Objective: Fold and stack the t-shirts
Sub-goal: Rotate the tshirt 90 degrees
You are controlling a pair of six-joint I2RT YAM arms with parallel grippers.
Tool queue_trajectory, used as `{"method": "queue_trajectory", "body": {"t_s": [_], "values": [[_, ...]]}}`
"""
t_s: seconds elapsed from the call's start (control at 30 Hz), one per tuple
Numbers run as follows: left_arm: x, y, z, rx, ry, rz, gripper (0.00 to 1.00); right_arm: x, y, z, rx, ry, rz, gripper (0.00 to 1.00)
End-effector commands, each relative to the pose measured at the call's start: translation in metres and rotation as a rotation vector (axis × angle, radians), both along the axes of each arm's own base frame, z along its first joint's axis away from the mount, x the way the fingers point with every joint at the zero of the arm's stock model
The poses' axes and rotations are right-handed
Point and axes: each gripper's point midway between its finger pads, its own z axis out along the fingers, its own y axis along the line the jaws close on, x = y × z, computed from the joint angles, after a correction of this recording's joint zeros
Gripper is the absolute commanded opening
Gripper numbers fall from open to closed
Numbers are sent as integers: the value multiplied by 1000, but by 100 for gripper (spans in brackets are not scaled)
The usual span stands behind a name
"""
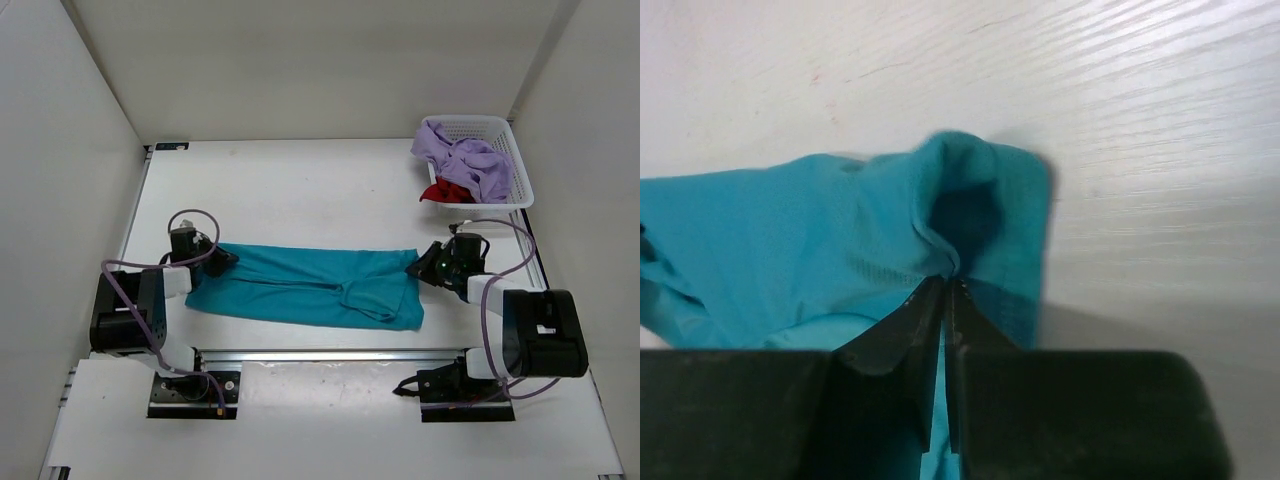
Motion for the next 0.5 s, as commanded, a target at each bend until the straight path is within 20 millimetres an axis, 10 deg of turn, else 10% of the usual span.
{"method": "queue_trajectory", "body": {"t_s": [0.0, 0.23, 0.47], "values": [[-9, 13, -2, -57, 1, 68, 10, 19, -22, 20, -41, -84, -92, 3], [-20, 38, 11, -45, -41, 166, 12, 9, -37, 10, -79, -8, -165, 0], [-13, 20, 43, -26, -129, 81, 14, 7, -24, 14, -64, 0, -110, 40]]}}
